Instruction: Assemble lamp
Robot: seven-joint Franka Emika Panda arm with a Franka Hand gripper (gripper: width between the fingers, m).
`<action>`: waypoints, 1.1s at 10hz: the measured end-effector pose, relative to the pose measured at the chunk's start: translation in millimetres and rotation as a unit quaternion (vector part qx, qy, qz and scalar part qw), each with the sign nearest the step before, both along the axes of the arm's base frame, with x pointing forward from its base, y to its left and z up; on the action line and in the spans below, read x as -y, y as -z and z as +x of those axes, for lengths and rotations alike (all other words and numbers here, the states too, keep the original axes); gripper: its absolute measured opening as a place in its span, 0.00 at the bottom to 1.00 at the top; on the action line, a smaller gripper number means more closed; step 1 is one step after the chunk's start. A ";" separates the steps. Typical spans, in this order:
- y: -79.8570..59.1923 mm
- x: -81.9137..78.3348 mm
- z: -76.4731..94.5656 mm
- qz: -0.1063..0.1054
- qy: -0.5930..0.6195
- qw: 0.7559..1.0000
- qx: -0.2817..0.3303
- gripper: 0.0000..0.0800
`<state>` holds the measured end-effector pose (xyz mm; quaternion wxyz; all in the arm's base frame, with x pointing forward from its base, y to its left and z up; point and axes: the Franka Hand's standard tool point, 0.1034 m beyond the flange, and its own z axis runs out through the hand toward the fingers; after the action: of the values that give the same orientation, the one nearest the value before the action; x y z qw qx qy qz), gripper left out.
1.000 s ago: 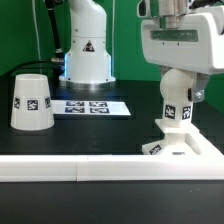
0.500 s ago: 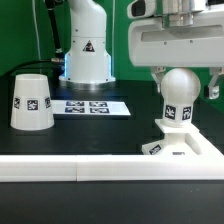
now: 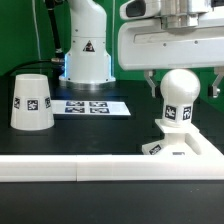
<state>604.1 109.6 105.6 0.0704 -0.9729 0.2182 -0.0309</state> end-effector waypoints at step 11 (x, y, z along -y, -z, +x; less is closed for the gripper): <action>-4.7 5.9 9.4 -0.091 -0.546 0.831 0.054 0.87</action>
Offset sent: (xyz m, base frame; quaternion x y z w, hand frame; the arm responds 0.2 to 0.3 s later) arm 0.0023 0.0060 0.0081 0.0019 -0.0008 -0.2981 0.9545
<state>613.4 103.6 110.3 -0.0013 -0.9326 -0.3560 -0.0595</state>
